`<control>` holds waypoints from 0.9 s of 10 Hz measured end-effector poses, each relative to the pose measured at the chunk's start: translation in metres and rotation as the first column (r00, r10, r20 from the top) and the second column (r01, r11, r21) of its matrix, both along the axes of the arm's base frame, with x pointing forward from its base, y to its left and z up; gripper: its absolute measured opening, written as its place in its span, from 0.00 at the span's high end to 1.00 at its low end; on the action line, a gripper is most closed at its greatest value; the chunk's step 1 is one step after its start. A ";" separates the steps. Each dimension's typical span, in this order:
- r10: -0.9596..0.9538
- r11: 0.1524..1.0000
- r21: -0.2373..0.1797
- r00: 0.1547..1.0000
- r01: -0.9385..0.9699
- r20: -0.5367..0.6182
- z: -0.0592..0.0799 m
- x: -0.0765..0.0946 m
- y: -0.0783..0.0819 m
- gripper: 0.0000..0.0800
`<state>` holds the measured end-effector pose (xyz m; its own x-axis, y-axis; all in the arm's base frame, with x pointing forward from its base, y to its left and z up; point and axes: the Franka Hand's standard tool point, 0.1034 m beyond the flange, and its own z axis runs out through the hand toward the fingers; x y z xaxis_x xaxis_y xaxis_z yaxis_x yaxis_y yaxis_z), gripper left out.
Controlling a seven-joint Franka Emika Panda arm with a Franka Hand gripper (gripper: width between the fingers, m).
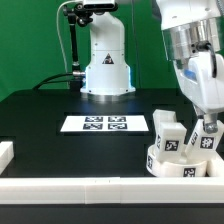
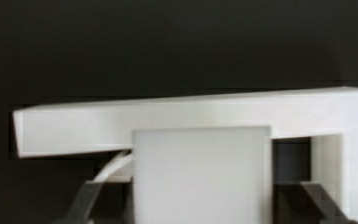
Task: Assemble stool
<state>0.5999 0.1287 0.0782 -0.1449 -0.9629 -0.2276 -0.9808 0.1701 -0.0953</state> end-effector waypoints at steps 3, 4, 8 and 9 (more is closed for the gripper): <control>-0.032 0.999 0.006 0.999 0.032 -0.007 0.000 0.000 0.001 0.44; -0.031 1.000 0.005 0.999 0.031 -0.007 0.000 0.000 0.002 0.28; 0.008 0.999 0.041 1.000 -0.008 0.005 0.043 0.004 0.017 0.19; 0.013 0.999 0.038 1.000 -0.013 0.005 0.040 0.003 0.016 0.19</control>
Offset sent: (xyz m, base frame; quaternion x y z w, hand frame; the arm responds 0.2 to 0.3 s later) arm 0.0000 0.0000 0.0000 0.0000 0.0000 0.0000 1.0000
